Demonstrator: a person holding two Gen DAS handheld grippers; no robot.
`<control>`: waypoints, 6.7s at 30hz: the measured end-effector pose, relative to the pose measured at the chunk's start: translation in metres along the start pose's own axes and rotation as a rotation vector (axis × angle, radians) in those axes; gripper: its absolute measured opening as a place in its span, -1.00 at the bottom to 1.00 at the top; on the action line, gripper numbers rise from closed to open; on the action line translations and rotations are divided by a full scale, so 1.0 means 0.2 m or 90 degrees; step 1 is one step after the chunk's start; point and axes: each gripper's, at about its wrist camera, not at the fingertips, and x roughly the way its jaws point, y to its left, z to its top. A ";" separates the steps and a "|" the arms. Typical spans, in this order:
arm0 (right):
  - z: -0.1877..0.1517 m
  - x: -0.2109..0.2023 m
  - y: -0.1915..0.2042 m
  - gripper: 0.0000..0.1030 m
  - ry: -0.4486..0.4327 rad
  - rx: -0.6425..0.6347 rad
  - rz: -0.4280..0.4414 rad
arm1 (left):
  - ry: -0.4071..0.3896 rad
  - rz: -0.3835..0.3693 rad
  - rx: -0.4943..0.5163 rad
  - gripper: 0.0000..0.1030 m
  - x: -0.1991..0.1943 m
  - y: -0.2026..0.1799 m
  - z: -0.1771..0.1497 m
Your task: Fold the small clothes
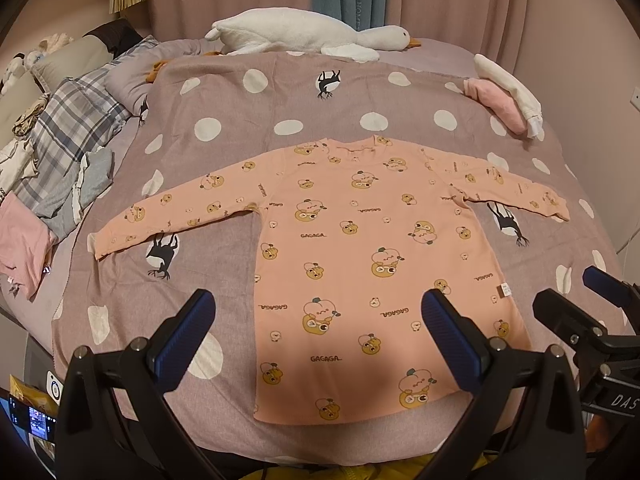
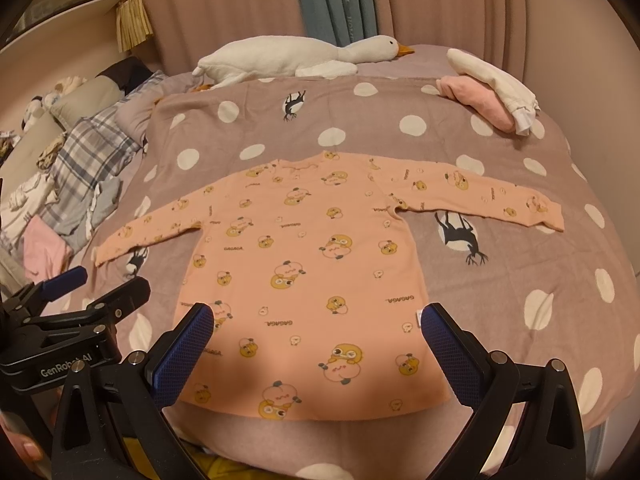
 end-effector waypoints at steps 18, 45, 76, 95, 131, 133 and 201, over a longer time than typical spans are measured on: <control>-0.06 0.03 -0.35 0.99 -0.100 0.174 0.304 | 0.025 -0.307 -0.149 1.00 0.21 0.15 0.05; 0.06 0.85 -1.87 -0.14 -0.202 0.687 0.098 | 0.084 -0.186 -0.203 1.00 0.82 0.22 0.40; 0.83 1.13 0.58 -0.91 -0.058 -0.301 -0.133 | 0.107 -0.094 -0.385 0.99 0.69 1.04 0.07; 0.27 1.20 1.11 0.19 -0.101 -0.759 -0.167 | 0.054 -0.083 -0.450 0.99 0.64 1.32 0.02; 0.35 0.96 0.52 -0.71 0.016 -0.137 0.215 | -0.114 -0.137 -0.795 0.13 0.92 2.04 -0.13; 0.33 0.93 0.49 -0.71 0.012 -0.129 0.207 | -0.097 -0.115 -0.784 -0.21 0.95 2.06 -0.09; 0.53 1.44 1.15 -0.82 0.091 -0.306 0.272 | 0.015 -0.088 -0.370 0.43 0.79 1.21 0.07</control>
